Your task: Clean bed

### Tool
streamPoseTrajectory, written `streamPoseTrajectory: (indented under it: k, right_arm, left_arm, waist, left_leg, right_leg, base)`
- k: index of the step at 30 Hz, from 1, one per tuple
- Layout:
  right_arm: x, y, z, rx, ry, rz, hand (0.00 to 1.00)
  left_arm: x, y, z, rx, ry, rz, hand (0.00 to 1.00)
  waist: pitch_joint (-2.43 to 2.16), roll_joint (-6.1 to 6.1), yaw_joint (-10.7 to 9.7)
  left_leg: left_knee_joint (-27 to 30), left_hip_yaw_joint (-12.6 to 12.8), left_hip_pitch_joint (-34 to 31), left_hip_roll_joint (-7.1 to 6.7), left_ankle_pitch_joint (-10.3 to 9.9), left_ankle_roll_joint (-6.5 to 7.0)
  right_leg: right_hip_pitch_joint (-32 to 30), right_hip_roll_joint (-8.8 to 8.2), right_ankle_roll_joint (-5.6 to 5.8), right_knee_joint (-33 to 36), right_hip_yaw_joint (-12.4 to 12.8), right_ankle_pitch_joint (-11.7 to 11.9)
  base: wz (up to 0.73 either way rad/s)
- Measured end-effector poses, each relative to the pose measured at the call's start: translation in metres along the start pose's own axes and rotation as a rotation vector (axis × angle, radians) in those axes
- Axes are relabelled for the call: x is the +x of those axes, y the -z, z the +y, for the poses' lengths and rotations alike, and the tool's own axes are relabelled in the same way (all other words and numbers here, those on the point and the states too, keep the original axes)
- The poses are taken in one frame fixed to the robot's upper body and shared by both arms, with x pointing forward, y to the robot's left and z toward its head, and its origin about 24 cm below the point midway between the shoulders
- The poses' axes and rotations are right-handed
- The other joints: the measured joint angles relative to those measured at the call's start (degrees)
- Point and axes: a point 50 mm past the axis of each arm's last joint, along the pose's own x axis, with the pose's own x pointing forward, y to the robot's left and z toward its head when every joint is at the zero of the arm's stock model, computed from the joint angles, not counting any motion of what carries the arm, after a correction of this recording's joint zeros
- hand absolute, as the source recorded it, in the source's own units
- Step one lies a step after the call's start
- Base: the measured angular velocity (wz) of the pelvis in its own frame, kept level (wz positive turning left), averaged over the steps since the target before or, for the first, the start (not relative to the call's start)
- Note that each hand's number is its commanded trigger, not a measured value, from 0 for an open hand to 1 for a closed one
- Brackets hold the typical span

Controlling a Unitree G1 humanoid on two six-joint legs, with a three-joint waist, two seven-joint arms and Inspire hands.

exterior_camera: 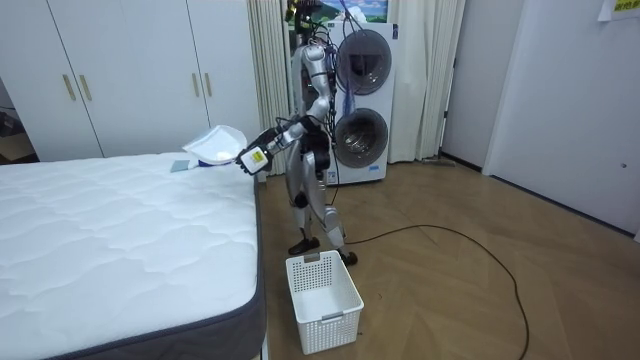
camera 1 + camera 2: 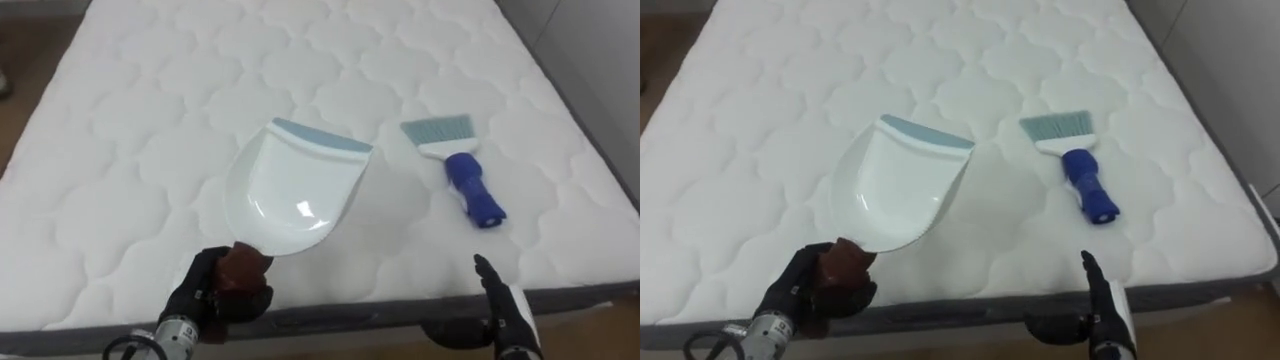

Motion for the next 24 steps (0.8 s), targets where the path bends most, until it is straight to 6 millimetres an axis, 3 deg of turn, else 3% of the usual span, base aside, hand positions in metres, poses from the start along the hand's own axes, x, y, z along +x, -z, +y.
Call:
streamPoseTrajectory:
  k: [6, 8, 15, 17, 24]
  right_arm:
    - [-0.005, 0.026, 0.002, -0.012, -0.005, 0.121, 0.0]
    - [-0.009, 0.04, 0.003, -0.016, -0.008, 0.192, 0.0]
    - [-0.014, 0.059, -0.003, -0.013, 0.005, 0.293, 0.0]
    - [-0.017, 0.067, -0.004, -0.012, 0.004, 0.332, 0.0]
    - [-0.027, 0.087, -0.009, -0.019, 0.02, 0.433, 0.0]
  left_arm:
    - [0.0, 0.01, 0.001, 0.007, -0.011, 0.047, 0.0]
    - [-0.003, 0.029, 0.001, 0.012, -0.014, 0.128, 0.0]
    - [-0.032, 0.09, -0.001, 0.023, 0.005, 0.401, 0.0]
    - [-0.044, 0.109, 0.002, 0.0, -0.005, 0.494, 0.0]
    - [-0.071, 0.136, 0.0, -0.042, -0.013, 0.631, 0.0]
  waist:
    - [-0.28, -0.13, 1.2]
    - [-0.53, -0.51, 1.27]
    - [-0.68, -0.39, 1.32]
    - [-0.7, -0.44, 1.7]
    - [-0.64, -0.63, 3.04]
  left_leg:
    - [-0.81, 1.45, 1.03, 0.01, 0.0, 0.0]
    - [-0.85, 1.48, 1.18, -0.04, 0.0, 0.0]
    - [-2.03, 1.42, 1.21, 0.2, -0.05, 0.09]
    - [-2.52, 1.39, 1.15, 0.42, -0.44, 1.16]
    - [-2.65, 1.37, 2.16, 0.61, -0.45, 1.18]
  right_leg:
    - [0.4, 0.02, 0.14, 0.12, 0.14, 0.61]
    - [0.38, -0.03, 0.13, 0.05, -0.06, 0.62]
    - [0.56, 0.45, 0.41, -1.34, 0.48, 1.85]
    - [0.61, 0.33, 0.34, -1.69, -0.55, 2.53]
    - [1.8, 0.32, 0.29, -1.88, -0.88, 2.86]
  base:
    - [-0.07]
    - [-0.02]
    - [0.02]
    - [0.02]
    - [0.0]
